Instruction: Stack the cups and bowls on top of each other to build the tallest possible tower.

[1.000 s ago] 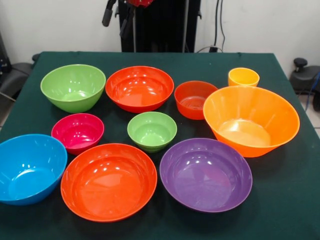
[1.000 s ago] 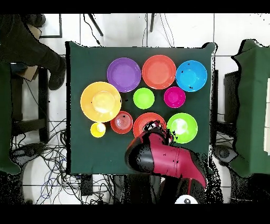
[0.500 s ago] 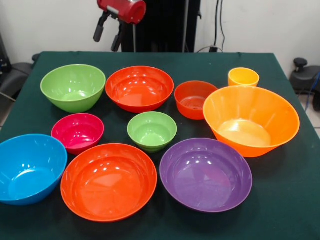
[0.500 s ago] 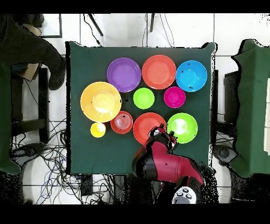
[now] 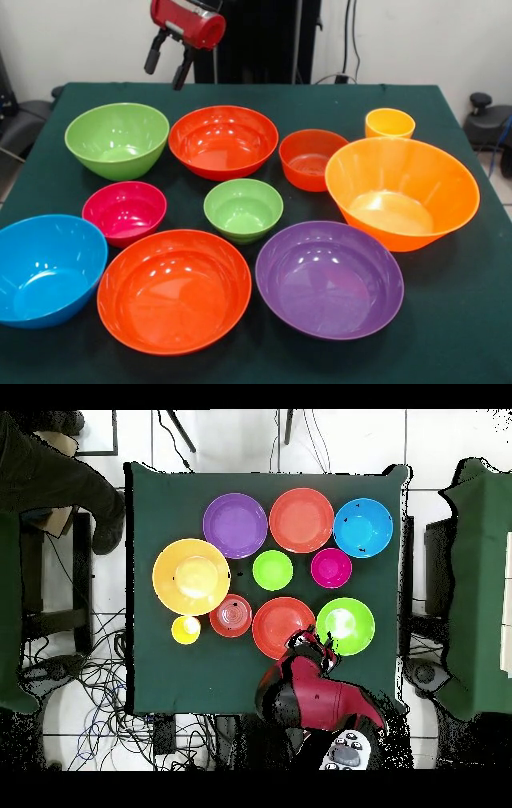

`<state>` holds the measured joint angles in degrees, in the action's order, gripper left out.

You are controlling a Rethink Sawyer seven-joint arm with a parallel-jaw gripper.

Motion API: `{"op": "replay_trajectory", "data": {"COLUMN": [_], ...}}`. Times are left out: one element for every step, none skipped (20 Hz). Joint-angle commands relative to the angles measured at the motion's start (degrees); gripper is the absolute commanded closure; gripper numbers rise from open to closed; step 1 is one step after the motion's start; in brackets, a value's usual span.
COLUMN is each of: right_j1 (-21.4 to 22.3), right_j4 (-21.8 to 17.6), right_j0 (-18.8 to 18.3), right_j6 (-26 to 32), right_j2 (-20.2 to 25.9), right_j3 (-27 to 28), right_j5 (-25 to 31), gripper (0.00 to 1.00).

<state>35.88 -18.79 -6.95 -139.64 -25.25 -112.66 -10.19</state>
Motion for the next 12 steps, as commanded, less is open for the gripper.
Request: {"op": "replay_trajectory", "data": {"right_j1": [0.8, 0.8, 0.7, 0.7, 0.4, 0.0, -0.9, -1.9, -3.0, -4.1, -5.1, -6.2], "right_j4": [-0.3, -0.2, -0.1, 0.0, 0.3, 0.4, 0.6, 0.8, 1.0, 1.2, 1.4, 1.7], "right_j0": [-0.2, -0.3, -0.4, -0.4, -0.4, -0.3, -0.1, 0.3, 0.4, 0.5, 0.6, 0.8], "right_j6": [-0.6, -0.2, 0.2, 0.5, 0.6, 0.7, 0.5, 0.1, -0.2, -0.6, -1.1, -1.4], "right_j2": [4.2, 4.2, 4.4, 4.4, 4.4, 4.3, 4.0, 3.5, 3.2, 2.9, 2.6, 2.2], "right_j3": [4.5, 5.2, 6.0, 6.8, 7.7, 8.5, 9.4, 10.4, 11.1, 11.8, 12.4, 13.1], "right_j5": [6.7, 7.3, 8.0, 8.7, 9.3, 9.4, 9.0, 8.2, 7.3, 6.4, 5.5, 4.4], "gripper": [0.00, 0.00, 0.00, 0.00, 0.00, 0.00, 0.00, 0.00, 0.00, 0.00, 0.00, 0.00]}}
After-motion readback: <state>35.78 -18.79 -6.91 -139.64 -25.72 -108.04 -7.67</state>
